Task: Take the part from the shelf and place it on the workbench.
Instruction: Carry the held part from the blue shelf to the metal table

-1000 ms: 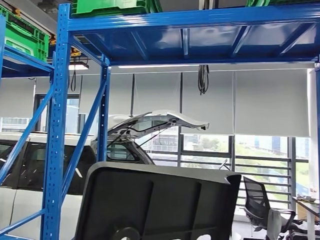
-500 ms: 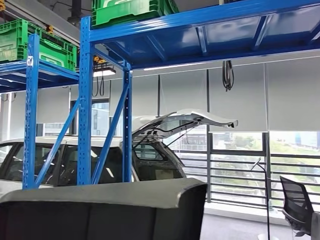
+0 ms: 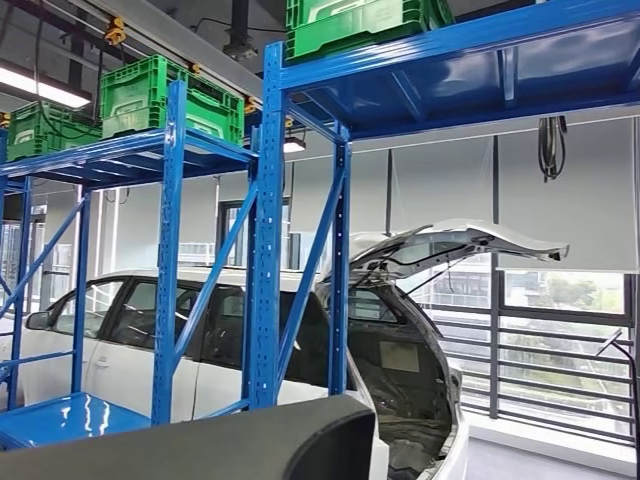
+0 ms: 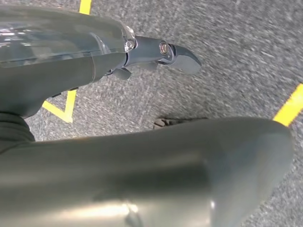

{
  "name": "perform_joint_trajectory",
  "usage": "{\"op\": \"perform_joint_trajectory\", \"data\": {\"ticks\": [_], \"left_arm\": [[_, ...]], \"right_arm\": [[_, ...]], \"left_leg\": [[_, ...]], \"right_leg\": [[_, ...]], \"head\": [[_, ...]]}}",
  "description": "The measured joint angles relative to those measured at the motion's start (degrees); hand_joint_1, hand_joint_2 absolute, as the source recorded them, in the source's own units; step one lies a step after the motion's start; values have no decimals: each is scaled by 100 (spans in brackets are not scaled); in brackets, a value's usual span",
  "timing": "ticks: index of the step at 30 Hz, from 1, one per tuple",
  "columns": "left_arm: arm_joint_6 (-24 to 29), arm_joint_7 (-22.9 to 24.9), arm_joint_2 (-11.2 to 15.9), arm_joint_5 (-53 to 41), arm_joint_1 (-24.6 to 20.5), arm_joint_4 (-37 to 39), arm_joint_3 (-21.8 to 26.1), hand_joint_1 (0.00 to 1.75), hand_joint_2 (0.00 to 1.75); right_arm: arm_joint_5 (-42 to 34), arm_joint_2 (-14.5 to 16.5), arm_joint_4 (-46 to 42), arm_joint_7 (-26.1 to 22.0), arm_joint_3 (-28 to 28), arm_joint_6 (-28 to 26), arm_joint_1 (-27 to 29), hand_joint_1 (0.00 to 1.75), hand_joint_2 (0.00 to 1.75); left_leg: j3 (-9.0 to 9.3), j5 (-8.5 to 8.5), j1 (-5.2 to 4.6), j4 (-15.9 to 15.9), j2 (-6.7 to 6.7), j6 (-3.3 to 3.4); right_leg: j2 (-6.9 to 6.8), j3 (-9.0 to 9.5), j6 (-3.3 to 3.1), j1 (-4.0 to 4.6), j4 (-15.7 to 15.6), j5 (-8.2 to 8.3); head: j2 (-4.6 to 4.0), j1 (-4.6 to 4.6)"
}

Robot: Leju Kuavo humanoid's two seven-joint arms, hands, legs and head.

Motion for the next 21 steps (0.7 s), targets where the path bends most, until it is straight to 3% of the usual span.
{"op": "perform_joint_trajectory", "data": {"ticks": [2, 3, 4, 5, 6, 8, 10, 11, 13, 15, 17, 19, 20, 21], "left_arm": [[11, -4, -1, 0, -28, 0, -11, 0, 0], [9, -8, -3, 0, -40, 0, -15, 0, 0], [6, -13, -6, 1, -44, 0, -21, 0, 0], [1, -19, -10, 2, -42, 0, -28, 0, 0], [-4, -25, -15, 4, -40, 0, -38, 0, 0], [-22, -32, -37, 7, -47, 0, -55, 0, 0], [-40, -32, -62, 8, -61, 0, -63, 0, 0], [-45, -28, -69, 8, -63, 0, -64, 0, 0], [-51, -13, -74, 10, -37, 0, -67, 0, 0], [-55, -3, -87, 19, -21, 0, -72, 0, 0], [-60, 3, -95, 44, -41, 0, -75, 0, 0], [-73, 22, -101, 62, -61, 0, -75, 0, 0], [-81, 37, -105, 64, -58, 0, -76, 0, 0], [-86, 52, -107, 65, -50, 0, -77, 0, 0]], "right_arm": [[26, -43, 0, -15, 8, -7, 18, 175, 175], [33, -64, 0, -18, 11, -8, 31, 175, 175], [39, -81, 0, -19, 14, -10, 42, 175, 175], [44, -93, -1, -19, 16, -16, 46, 175, 175], [49, -100, -2, -19, 16, -25, 44, 175, 175], [53, -107, -18, -18, 16, -41, 32, 175, 175], [56, -112, -42, -16, 16, -48, 23, 175, 175], [57, -114, -50, -13, 16, -50, 21, 175, 175], [59, -106, -70, 1, 17, -53, 11, 175, 175], [55, -84, -90, 20, 21, -55, -6, 175, 175], [50, -71, -95, 48, 29, -52, -11, 175, 175], [48, -63, -92, 95, 48, -45, -2, 175, 175], [47, -59, -90, 119, 61, -43, 1, 175, 175], [42, -53, -89, 136, 73, -43, 2, 175, 175]], "left_leg": [[-32, 29, 0, 0, -114, 47], [-45, 39, -9, 1, -182, 63], [-52, 47, -20, 1, -250, 73], [-53, 54, -33, 1, -323, 78], [-50, 60, -46, 1, -398, 79], [-59, 77, -59, 4, -546, 67], [-100, 108, -38, 9, -675, 25], [-125, 127, -26, 10, -731, -3], [-176, 147, -10, 5, -786, -64], [-301, -23, -26, 215, -571, -125], [-576, -403, -23, 853, -268, -178], [-830, -666, -4, 1504, -159, -222], [-840, -656, 5, 1590, -134, -238], [-733, -542, 14, 1439, -102, -250]], "right_leg": [[260, -329, 17, -13, 772, -404], [312, -481, 10, -13, 1112, -519], [339, -558, -4, -10, 1283, -530], [363, -527, -30, -6, 1216, -420], [408, -396, -65, -1, 930, -220], [667, -46, -158, 1, 137, 188], [859, 120, -206, 8, -263, 342], [855, 128, -208, 15, -286, 341], [716, 140, -223, 10, -358, 348], [556, 147, -255, -21, -452, 373], [390, 136, -272, -22, -477, 390], [211, 126, -272, -17, -473, 389], [127, 123, -270, -17, -470, 388], [50, 124, -263, -18, -466, 384]], "head": [[0, 0], [0, 0], [0, 0], [0, 0], [0, 0], [0, 1], [1, 3], [1, 2], [0, 1], [0, 1], [0, 2], [0, 2], [0, 2], [0, 2]]}}
